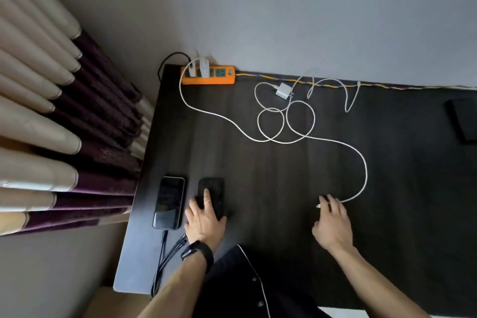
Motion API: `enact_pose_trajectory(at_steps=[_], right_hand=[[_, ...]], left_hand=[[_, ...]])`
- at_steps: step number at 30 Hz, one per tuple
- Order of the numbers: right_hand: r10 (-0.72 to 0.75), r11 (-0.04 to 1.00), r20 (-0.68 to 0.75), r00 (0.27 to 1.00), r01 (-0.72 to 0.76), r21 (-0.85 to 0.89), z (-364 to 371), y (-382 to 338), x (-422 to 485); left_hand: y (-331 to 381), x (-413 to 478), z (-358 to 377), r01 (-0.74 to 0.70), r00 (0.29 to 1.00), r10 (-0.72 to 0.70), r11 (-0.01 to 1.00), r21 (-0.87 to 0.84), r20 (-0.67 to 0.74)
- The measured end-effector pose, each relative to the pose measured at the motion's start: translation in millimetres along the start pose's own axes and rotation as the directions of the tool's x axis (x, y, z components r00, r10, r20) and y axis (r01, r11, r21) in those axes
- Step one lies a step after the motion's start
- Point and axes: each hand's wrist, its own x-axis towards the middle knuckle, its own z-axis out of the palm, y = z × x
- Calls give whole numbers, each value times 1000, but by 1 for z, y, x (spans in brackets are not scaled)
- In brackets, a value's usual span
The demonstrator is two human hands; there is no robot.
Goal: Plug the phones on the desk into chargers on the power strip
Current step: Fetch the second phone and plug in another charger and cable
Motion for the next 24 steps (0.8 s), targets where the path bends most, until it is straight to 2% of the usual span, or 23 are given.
enact_pose_trajectory(at_steps=[5, 8, 10, 12, 14, 15, 17, 19, 20, 22, 23, 24], right_hand=[[-120, 989, -17, 993, 118, -85, 13, 10, -11], [-316, 930, -55, 947, 298, -217, 20, 9, -21], [-429, 864, -14, 903, 406, -297, 24, 6, -36], [-472, 855, 53, 880, 472, -214, 28, -3, -52], [-466, 885, 53, 883, 465, 30, 27, -13, -69], [-457, 877, 33, 889, 445, 181, 25, -19, -78], [-433, 813, 31, 901, 376, 445, 20, -29, -98], [-351, 680, 118, 929, 166, 714, 13, -43, -117], [-288, 560, 183, 940, 10, 829, 9, -48, -125], [-215, 286, 333, 918, -266, 920, 3, -53, -137], [-213, 217, 369, 905, -324, 921, 1, -52, -142], [-219, 227, 369, 903, -320, 920, 1, -50, -144]], left_hand=[[7, -8, 1, 62, 998, -60, 996, -67, 23], [9, -17, 0, 150, 988, -144, 980, -130, 53], [10, -25, 5, 219, 975, -201, 939, -266, 93], [11, -35, 6, 273, 962, -236, 856, -439, 137], [13, -52, 0, 315, 949, -243, 675, -667, 203], [15, -60, -4, 353, 935, -240, 551, -756, 261], [15, -77, -8, 440, 898, -206, 361, -822, 390], [10, -92, -9, 503, 864, -135, 197, -842, 485], [5, -98, -7, 522, 852, -109, 119, -845, 511], [-1, -112, -3, 550, 834, -53, 2, -835, 549], [-4, -119, 0, 549, 835, -21, -26, -836, 549], [-5, -123, 1, 542, 840, 13, -25, -840, 542]])
